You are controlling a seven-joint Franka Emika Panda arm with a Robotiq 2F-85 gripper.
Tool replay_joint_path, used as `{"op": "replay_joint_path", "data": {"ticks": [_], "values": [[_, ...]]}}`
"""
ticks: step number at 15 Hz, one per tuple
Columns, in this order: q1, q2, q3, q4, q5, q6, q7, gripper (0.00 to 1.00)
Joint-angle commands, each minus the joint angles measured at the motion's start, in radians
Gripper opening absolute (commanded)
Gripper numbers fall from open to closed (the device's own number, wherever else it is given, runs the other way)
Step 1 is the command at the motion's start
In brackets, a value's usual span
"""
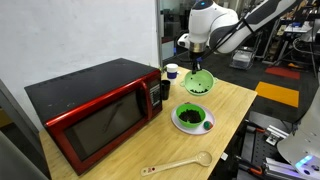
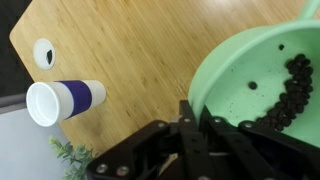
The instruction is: Pour the contents in the green pot into the green bowl
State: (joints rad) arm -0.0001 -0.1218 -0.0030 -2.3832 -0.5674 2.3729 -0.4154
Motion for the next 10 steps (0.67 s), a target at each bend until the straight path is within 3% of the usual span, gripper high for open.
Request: {"op": "replay_joint_path", "data": {"ticks": [1,5,10], "values": [[-0.007,-0.040,0.016,-0.062,-0.120,0.041,0.118,0.02],[-0.003,-0.026,0.029,-0.080,-0.260,0.045,0.278,0.02],[0.012,-0.011,0.050,-0.090,-0.355,0.040,0.411,0.02]]}}
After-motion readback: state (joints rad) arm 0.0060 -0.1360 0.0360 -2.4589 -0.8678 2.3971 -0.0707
